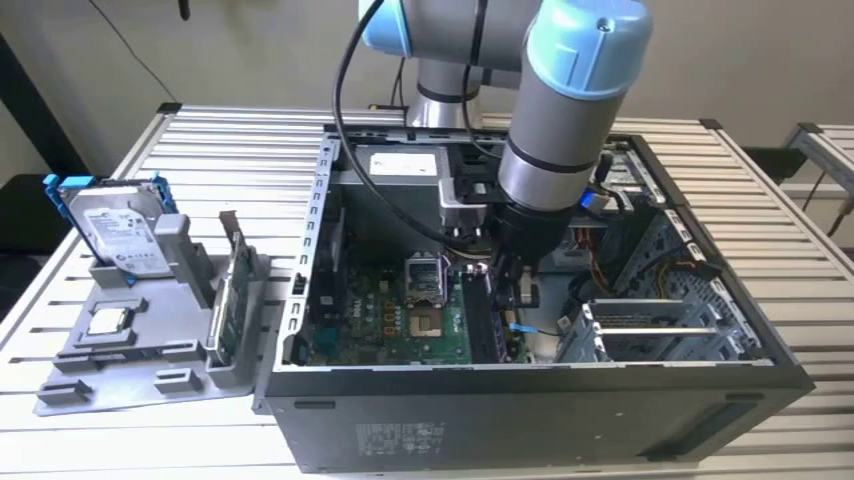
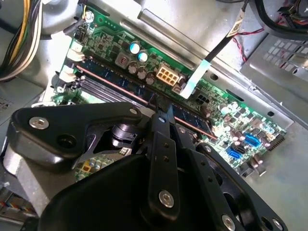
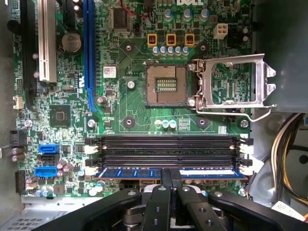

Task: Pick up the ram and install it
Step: 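Press down the ram until it locks into place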

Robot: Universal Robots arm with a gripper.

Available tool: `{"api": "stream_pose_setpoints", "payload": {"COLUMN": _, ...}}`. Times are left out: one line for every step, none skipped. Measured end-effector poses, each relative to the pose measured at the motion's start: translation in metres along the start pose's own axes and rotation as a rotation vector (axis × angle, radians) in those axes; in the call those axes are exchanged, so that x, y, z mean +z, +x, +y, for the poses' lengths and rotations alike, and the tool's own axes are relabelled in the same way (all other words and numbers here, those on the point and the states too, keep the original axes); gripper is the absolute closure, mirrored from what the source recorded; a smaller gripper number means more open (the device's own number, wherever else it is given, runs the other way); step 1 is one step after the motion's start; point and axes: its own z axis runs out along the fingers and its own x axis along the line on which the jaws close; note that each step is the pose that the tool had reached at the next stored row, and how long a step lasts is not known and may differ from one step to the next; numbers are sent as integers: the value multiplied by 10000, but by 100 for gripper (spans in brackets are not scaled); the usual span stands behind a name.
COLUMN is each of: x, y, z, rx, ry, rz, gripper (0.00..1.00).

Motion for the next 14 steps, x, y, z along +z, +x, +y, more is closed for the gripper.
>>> {"api": "stream_pose_setpoints", "payload": {"x": 4, "y": 0, "z": 0, "rx": 0, "ry": -1, "rz": 2, "gripper": 89}}
{"api": "stream_pose_setpoints", "payload": {"x": 8, "y": 0, "z": 0, "rx": 0, "ry": -1, "rz": 2, "gripper": 89}}
{"api": "stream_pose_setpoints", "payload": {"x": 15, "y": 0, "z": 0, "rx": 0, "ry": -1, "rz": 2, "gripper": 89}}
{"api": "stream_pose_setpoints", "payload": {"x": 21, "y": 0, "z": 0, "rx": 0, "ry": 0, "rz": 2, "gripper": 89}}
{"api": "stream_pose_setpoints", "payload": {"x": 28, "y": 0, "z": -1, "rx": 0, "ry": 0, "rz": 1, "gripper": 89}}
{"api": "stream_pose_setpoints", "payload": {"x": 37, "y": -1, "z": -1, "rx": 0, "ry": 1, "rz": -7, "gripper": 89}}
{"api": "stream_pose_setpoints", "payload": {"x": 46, "y": 0, "z": -1, "rx": 0, "ry": 0, "rz": -4, "gripper": 89}}
{"api": "stream_pose_setpoints", "payload": {"x": 49, "y": 0, "z": -1, "rx": 0, "ry": -1, "rz": 0, "gripper": 89}}
{"api": "stream_pose_setpoints", "payload": {"x": 49, "y": 0, "z": -1, "rx": 0, "ry": -1, "rz": 0, "gripper": 89}}
{"api": "stream_pose_setpoints", "payload": {"x": 47, "y": 0, "z": -1, "rx": 0, "ry": 0, "rz": 0, "gripper": 89}}
{"api": "stream_pose_setpoints", "payload": {"x": 39, "y": -1, "z": -1, "rx": 0, "ry": 2, "rz": -10, "gripper": 89}}
{"api": "stream_pose_setpoints", "payload": {"x": 24, "y": -3, "z": -1, "rx": 0, "ry": 6, "rz": -27, "gripper": 89}}
{"api": "stream_pose_setpoints", "payload": {"x": 0, "y": -3, "z": 0, "rx": 1, "ry": 5, "rz": -25, "gripper": 89}}
{"api": "stream_pose_setpoints", "payload": {"x": -26, "y": -1, "z": 0, "rx": 0, "ry": 1, "rz": -8, "gripper": 89}}
